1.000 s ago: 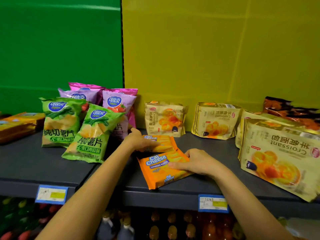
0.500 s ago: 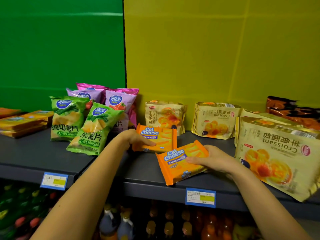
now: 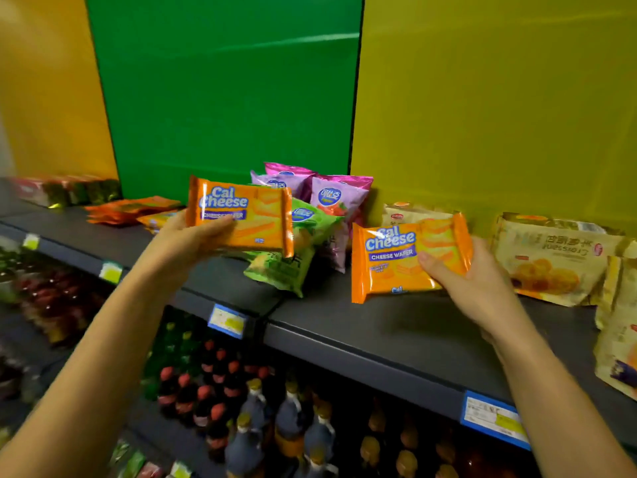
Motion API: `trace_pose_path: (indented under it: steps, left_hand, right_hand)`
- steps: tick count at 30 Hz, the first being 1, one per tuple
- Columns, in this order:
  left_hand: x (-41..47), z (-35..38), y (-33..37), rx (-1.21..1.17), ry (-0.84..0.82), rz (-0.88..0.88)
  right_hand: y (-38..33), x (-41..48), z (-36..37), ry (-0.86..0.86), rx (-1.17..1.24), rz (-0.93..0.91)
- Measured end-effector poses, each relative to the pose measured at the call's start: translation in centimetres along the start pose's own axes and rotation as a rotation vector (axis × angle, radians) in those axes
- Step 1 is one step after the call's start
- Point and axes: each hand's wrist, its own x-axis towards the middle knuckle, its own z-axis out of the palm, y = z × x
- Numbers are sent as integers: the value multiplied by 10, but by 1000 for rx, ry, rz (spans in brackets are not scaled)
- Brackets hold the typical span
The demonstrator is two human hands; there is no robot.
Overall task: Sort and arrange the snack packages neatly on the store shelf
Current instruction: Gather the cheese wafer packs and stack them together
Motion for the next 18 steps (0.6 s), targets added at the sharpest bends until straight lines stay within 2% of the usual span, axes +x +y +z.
trace_pose_path:
  steps: [9, 14, 18]
  left_hand:
    - [-26, -181, -18, -76, 433, -117]
    - [-21, -263, -31, -47, 461, -162]
    - [-4, -325, -33, -23, 408, -192]
  right_hand:
    - [-53, -8, 147, -171, 73, -56]
    - [-83, -21, 245, -228, 120, -37]
    - [-105, -21, 316, -222, 148, 9]
